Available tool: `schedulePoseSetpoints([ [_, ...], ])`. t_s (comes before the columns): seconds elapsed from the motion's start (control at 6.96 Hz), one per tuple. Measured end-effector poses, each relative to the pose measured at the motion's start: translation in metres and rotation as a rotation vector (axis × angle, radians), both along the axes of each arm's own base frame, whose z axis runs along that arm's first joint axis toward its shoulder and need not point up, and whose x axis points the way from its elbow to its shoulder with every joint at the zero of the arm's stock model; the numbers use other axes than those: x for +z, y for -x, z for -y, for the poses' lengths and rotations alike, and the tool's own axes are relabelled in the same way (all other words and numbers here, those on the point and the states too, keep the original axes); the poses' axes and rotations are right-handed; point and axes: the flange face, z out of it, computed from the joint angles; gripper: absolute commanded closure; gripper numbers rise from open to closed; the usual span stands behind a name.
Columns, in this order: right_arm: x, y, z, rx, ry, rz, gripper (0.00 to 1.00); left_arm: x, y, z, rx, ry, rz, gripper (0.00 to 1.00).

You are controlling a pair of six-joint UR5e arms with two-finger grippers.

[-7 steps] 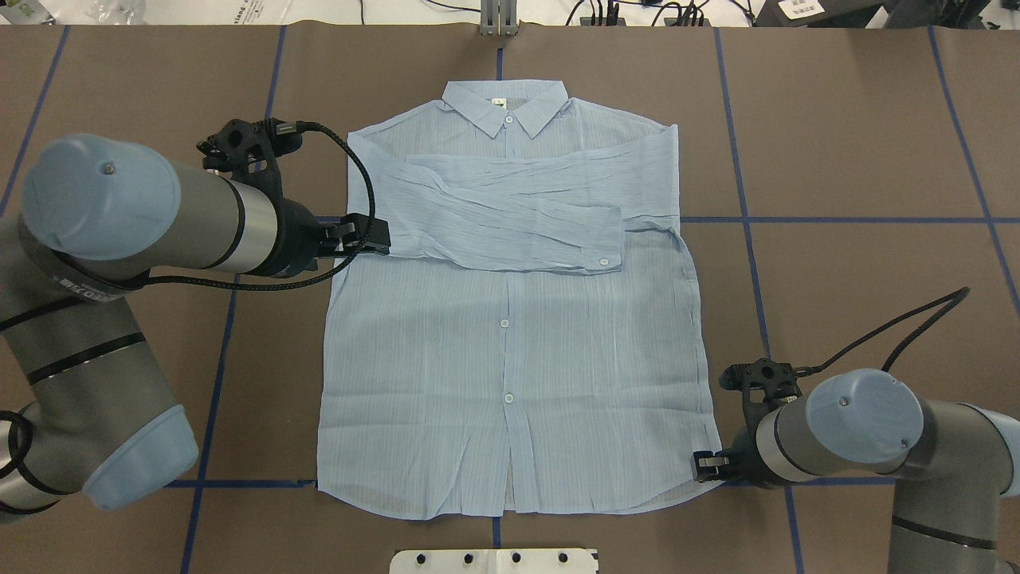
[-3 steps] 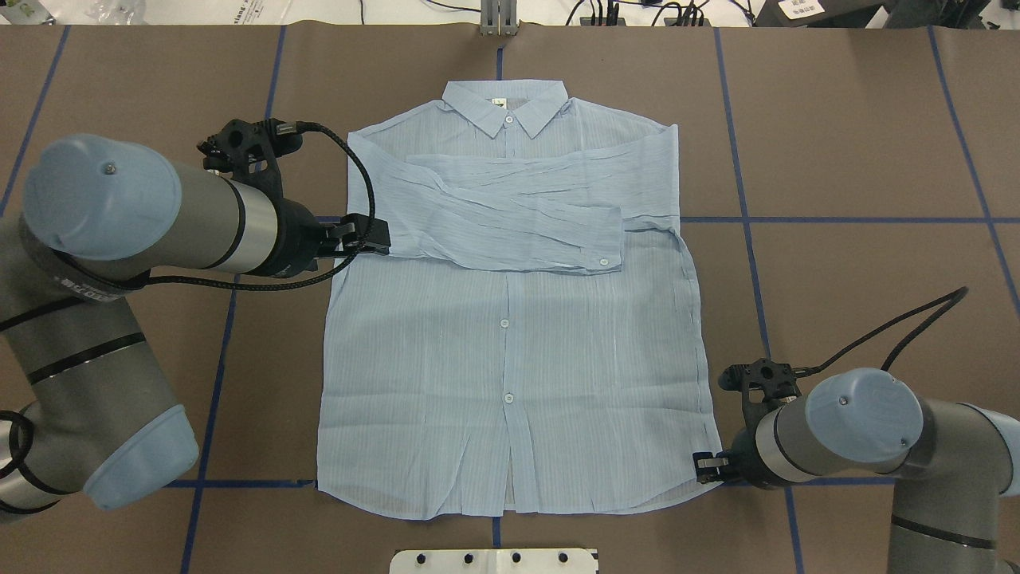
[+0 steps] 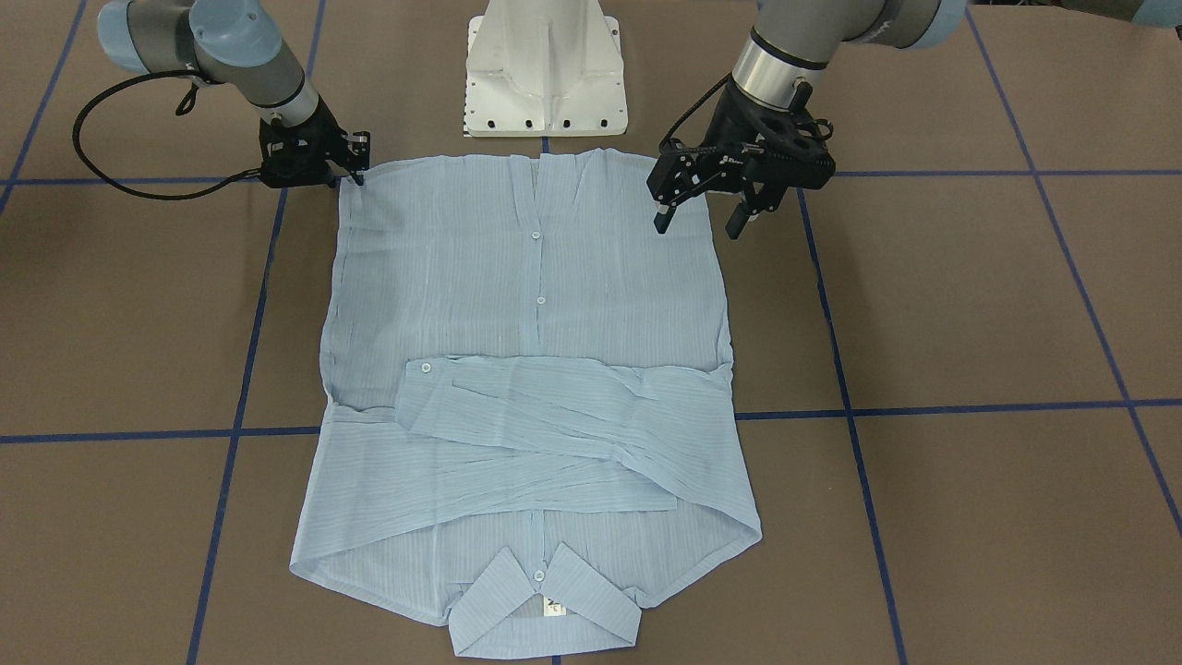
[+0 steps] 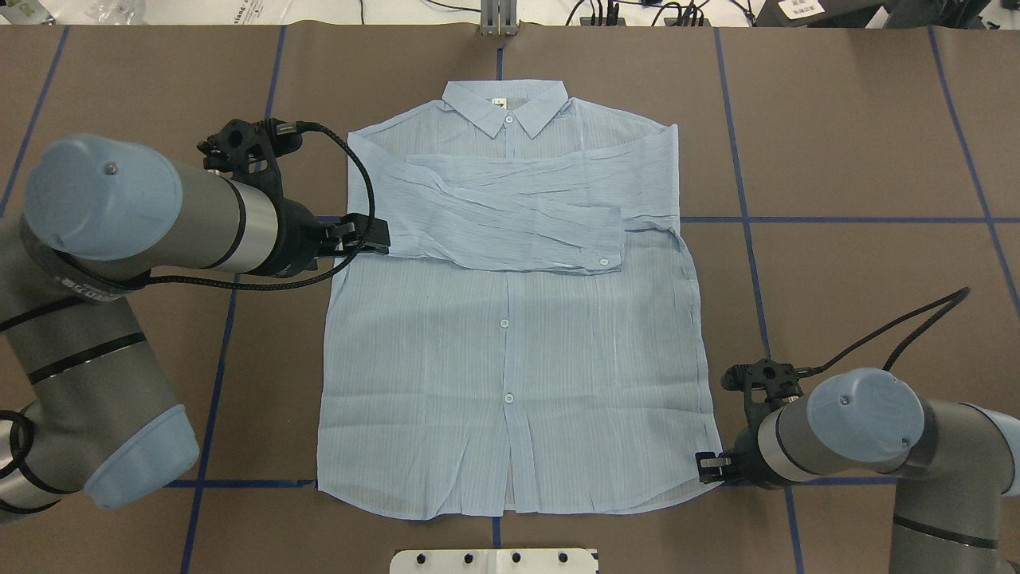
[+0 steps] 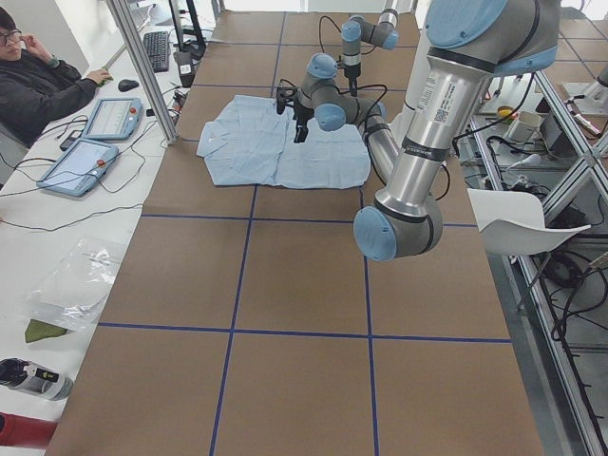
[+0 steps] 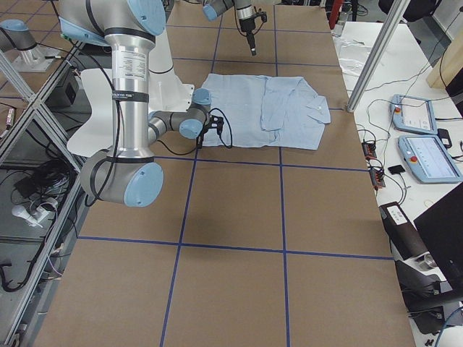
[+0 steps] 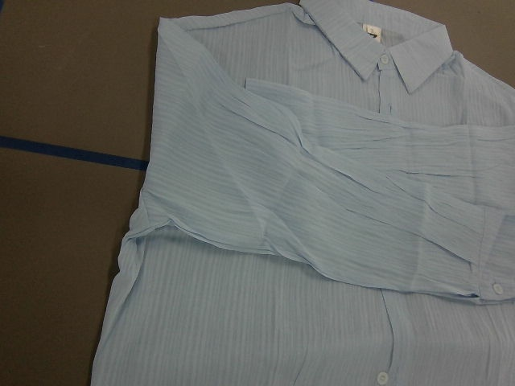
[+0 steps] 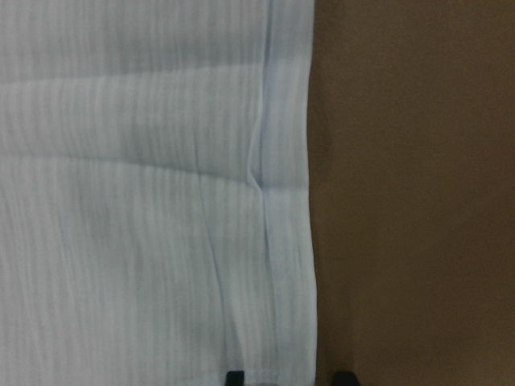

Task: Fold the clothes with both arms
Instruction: 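Move the left gripper to the other hem corner nearest the robot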

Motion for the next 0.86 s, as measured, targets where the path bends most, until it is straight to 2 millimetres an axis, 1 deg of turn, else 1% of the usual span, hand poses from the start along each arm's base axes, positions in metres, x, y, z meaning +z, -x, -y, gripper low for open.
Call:
schedulePoseSetpoints([
  [0.29,0.0003,0.0003,-0.0002,0.000,0.002,-0.006,0.96,0.0004,-0.0006,0.0000,0.001,0.001,0.001,0.00],
  [0.43,0.0003,0.0001,0.0000,0.000,0.003,-0.009,1.00,0.0007,-0.0008,0.0001,0.000,0.001,0.002,0.00],
  [0.86,0.0000,-0.0010,0.0013,0.004,0.003,-0.014,1.00,0.0042,-0.0014,0.0002,-0.001,0.005,0.007,0.00],
])
